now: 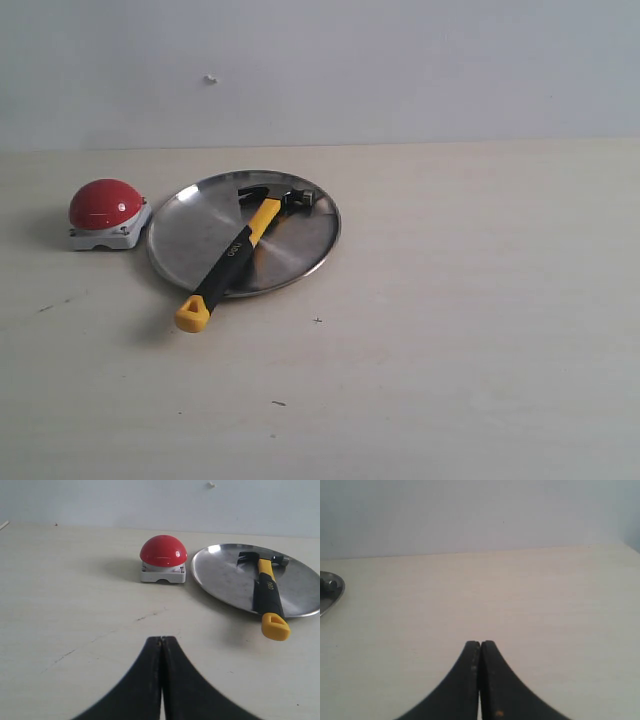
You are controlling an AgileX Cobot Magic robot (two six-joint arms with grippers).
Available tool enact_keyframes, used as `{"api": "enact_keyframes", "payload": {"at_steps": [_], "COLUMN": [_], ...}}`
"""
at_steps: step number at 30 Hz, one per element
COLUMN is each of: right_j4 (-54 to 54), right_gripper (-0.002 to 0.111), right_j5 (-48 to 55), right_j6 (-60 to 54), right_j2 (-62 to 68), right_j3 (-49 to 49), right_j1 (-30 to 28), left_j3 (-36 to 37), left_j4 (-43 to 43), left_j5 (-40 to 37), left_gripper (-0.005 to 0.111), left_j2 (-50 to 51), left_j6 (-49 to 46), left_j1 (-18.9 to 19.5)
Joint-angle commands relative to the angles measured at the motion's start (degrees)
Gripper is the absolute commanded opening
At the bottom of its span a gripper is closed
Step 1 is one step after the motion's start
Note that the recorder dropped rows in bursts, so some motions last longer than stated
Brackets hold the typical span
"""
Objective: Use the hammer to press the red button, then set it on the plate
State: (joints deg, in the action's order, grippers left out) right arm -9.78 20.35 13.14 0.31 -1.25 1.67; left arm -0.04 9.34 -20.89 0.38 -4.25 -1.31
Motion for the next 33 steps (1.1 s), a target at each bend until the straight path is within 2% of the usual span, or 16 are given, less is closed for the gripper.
{"api": "enact_keyframes", "payload": {"at_steps": [1,33], "right_j4": [0.2,0.2], "right_gripper": [0.000,0.000], "right_j5": [0.9,-0.1], "right_j6": [3.1,4.1], "right_j2": [-0.3,-0.3], "right_j3": [0.3,1.2], "right_j1": [-0.3,-0.3], "left_j3": [0.0,0.0], "left_j4": [-0.2,-0.2], "left_j5": [0.3,0.3], "left_gripper": [0.000,0.000], "left_j2": [-0.4,-0.4], "left_j6": [0.0,0.0], "left_j1": [0.1,0.1]}}
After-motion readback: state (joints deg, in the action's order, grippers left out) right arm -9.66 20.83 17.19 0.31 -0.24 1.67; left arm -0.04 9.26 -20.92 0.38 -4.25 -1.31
